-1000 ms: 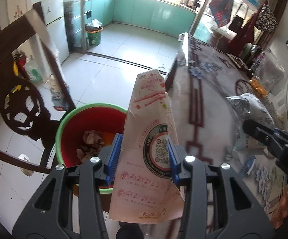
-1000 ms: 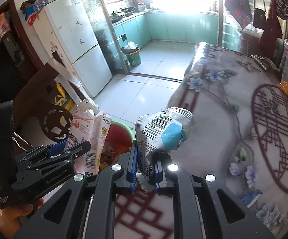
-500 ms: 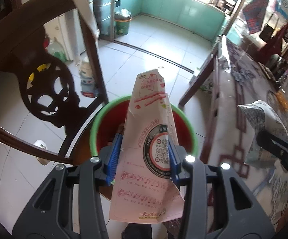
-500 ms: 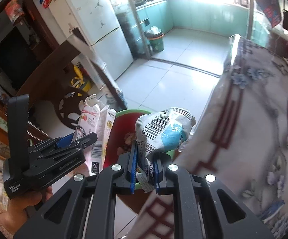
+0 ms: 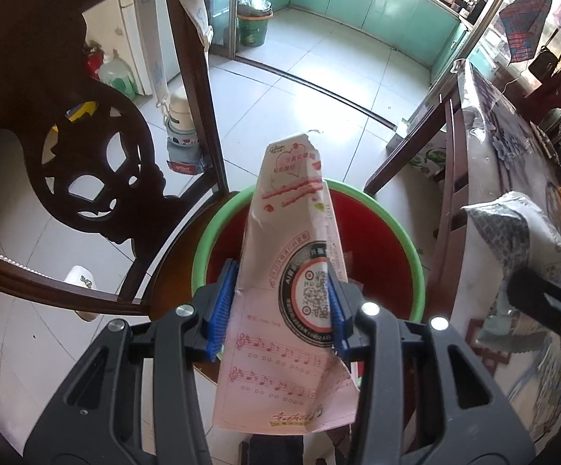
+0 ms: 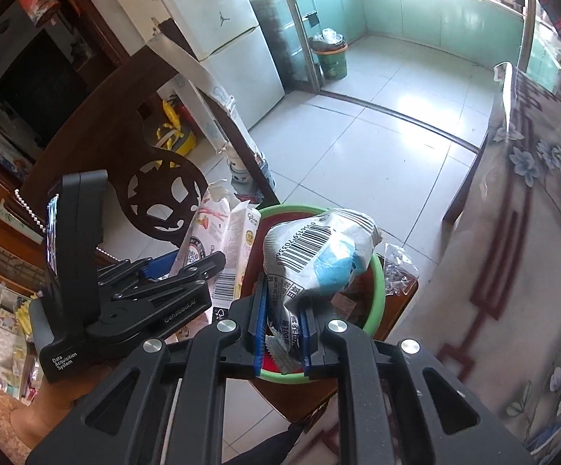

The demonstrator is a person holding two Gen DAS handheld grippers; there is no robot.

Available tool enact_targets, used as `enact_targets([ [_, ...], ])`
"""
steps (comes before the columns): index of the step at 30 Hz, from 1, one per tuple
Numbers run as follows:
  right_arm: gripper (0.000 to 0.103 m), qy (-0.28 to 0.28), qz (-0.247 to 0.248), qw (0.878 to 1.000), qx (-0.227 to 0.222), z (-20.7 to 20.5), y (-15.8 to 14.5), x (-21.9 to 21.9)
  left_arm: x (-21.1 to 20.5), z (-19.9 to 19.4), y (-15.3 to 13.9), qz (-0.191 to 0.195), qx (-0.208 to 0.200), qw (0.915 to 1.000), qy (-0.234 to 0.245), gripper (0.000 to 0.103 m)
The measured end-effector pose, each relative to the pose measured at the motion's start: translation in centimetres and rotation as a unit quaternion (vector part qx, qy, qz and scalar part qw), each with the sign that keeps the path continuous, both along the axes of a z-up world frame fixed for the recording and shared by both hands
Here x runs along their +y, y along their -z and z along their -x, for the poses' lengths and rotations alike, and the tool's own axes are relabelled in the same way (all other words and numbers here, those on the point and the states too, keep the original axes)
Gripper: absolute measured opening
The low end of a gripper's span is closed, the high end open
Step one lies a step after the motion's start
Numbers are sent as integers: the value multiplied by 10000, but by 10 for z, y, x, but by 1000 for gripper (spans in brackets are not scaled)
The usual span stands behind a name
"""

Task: Collect trash
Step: 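Carry the paper bag and foil bag over the red bucket and open both tools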

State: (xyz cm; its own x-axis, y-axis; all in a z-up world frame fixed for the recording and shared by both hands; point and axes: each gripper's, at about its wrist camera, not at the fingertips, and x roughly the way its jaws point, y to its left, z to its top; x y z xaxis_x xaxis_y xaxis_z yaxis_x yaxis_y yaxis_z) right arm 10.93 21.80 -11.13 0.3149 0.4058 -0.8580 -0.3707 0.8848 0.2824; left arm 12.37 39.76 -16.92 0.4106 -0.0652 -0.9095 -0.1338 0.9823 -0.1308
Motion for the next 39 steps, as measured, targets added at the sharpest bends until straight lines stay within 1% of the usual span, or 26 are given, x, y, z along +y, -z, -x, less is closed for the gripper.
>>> enact_targets([
  [6,12,-49,108,9999,111,-8,6,4,2,-11,6,26,71,10000,6,41],
  [17,13,-80,170,9997,156,-20,9,16,1,-25,9,-1,90,9999,69,41],
  [28,14,-190,137,9989,416,-24,19,23,6,-36,34,-109,419,9991,29,41],
  [31,16,-201,144,9986,473,-25,21,23,7,-37,39,-117,492,9987,18,41],
  [38,16,-203,156,9982,536,-28,25,23,8,-39,43,-101,548,9984,4,41],
  [39,18,-202,159,9982,540,-28,26,24,7,-39,43,-108,547,9984,4,41],
])
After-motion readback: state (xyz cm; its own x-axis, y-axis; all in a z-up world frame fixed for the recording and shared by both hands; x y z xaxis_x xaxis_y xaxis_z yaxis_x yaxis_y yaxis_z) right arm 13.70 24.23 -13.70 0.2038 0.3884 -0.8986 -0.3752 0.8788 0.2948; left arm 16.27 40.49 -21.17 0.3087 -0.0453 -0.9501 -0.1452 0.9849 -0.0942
